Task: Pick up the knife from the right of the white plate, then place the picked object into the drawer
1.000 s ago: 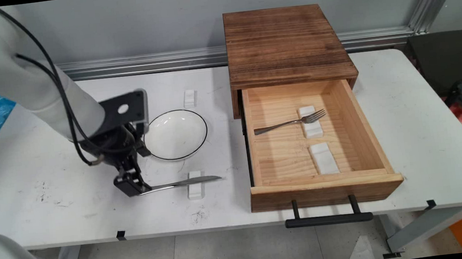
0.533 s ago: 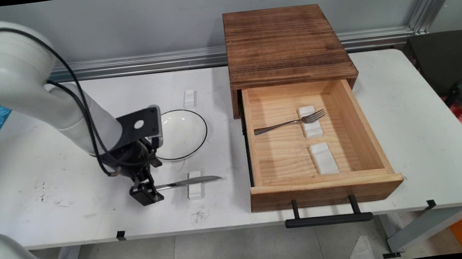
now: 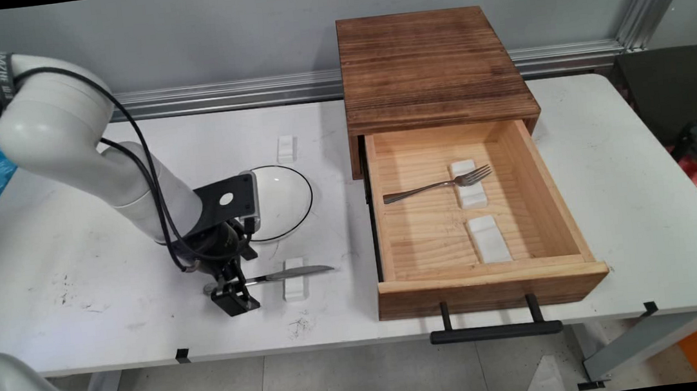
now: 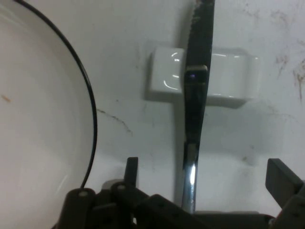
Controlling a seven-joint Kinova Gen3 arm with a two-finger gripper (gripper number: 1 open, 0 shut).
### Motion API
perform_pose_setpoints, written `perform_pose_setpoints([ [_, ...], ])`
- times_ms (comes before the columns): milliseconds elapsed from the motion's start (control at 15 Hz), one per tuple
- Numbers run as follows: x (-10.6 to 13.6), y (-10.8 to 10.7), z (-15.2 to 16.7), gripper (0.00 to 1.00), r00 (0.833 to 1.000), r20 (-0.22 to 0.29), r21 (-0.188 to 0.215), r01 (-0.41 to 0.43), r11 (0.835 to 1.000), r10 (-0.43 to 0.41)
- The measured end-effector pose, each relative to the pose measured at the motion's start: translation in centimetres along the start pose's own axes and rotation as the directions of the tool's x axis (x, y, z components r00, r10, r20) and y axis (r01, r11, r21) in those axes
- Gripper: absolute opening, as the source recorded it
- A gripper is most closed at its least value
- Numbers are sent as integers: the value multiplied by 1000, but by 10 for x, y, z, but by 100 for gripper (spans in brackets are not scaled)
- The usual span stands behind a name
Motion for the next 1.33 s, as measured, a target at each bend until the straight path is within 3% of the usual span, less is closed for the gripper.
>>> perform_pose_setpoints([
  [467,0,-2,6,100,1000,-4,-2,-15,1000,15],
  [533,1,-2,6,0,1000,-5,-3,-17,1000,17],
  [1333,-3,-3,2,0,1000,4,-6,-29,1000,29],
])
